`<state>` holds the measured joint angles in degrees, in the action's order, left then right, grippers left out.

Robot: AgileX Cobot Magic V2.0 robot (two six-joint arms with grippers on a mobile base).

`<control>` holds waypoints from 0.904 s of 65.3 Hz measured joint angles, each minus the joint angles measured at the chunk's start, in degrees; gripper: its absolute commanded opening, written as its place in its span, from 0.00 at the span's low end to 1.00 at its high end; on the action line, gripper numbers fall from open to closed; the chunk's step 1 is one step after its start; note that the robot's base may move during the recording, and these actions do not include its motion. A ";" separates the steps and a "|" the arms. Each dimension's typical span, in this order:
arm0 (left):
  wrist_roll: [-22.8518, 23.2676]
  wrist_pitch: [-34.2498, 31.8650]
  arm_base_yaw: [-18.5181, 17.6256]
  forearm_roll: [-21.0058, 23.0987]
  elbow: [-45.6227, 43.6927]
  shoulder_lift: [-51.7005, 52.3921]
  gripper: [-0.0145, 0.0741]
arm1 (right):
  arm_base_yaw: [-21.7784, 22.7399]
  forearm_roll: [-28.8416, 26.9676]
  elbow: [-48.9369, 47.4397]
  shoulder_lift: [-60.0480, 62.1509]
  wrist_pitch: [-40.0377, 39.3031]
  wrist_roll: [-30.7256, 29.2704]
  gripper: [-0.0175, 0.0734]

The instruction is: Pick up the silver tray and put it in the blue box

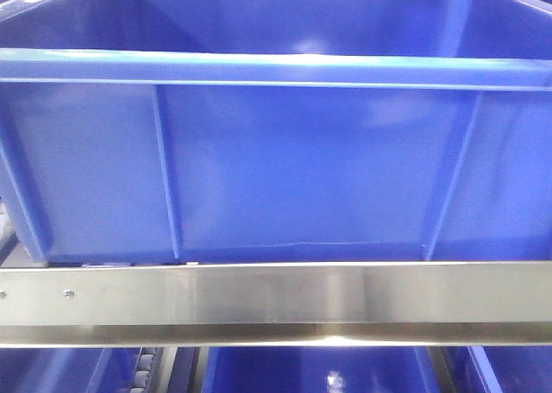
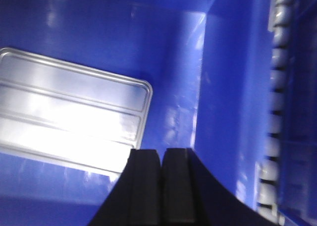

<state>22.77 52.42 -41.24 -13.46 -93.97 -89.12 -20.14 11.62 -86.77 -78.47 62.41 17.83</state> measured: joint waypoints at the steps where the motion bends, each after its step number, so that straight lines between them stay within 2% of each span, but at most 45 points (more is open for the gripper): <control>1: 0.00 0.00 -0.17 -0.08 0.68 0.54 0.04 | 0.00 0.00 0.60 1.05 -0.27 -0.21 0.25; 15: -0.13 -2.64 -0.13 -0.44 14.11 9.10 0.05 | 0.00 0.00 12.94 11.99 -4.83 -2.55 0.25; 40: -1.05 -17.29 -0.13 -0.70 40.00 32.75 0.05 | 0.00 0.00 39.90 35.64 -19.22 -3.71 0.25; 59: -1.48 -22.97 -0.13 -0.82 51.69 51.77 0.05 | 0.00 0.11 52.86 54.19 -27.45 -6.82 0.25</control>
<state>21.29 29.45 -41.37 -14.28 -42.28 -37.35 -20.14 11.73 -33.90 -24.29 34.97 11.01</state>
